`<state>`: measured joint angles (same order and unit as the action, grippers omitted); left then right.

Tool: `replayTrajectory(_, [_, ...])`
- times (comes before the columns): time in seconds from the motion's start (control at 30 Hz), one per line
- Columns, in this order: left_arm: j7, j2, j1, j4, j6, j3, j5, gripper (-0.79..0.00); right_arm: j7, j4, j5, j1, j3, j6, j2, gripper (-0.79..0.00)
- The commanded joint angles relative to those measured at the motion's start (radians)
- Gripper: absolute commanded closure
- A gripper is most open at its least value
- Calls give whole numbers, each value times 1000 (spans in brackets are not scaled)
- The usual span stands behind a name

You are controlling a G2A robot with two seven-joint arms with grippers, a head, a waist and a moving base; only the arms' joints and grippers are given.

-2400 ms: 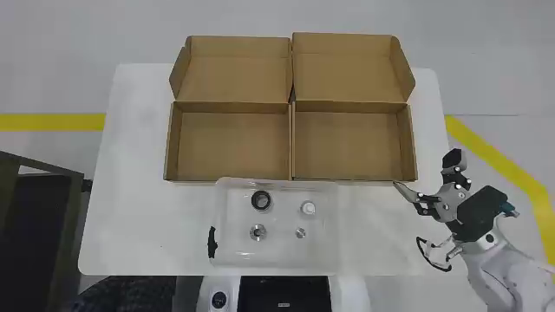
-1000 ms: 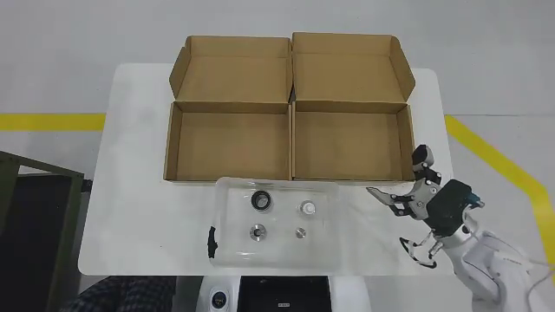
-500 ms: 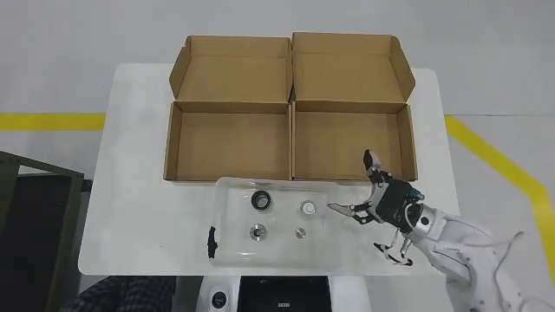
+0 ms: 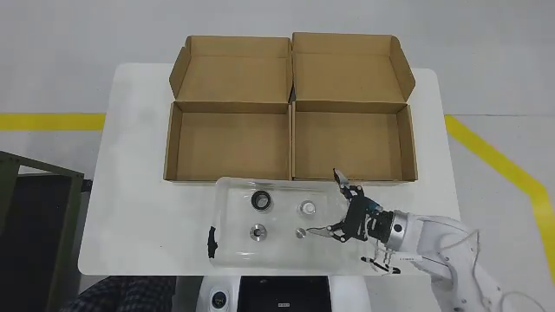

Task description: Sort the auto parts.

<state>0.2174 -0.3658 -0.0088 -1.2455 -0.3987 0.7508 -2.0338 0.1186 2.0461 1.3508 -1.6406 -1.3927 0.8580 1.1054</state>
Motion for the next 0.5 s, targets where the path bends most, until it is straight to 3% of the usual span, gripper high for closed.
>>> replayTrajectory(0.0, [0, 0, 0, 0, 0, 0, 0, -785, 12, -2, 12, 4, 22, 3, 0, -785])
replayTrajectory(0.47, [0, 0, 0, 0, 0, 0, 0, -785, 83, -17, 95, 52, 128, 0, -4, -785])
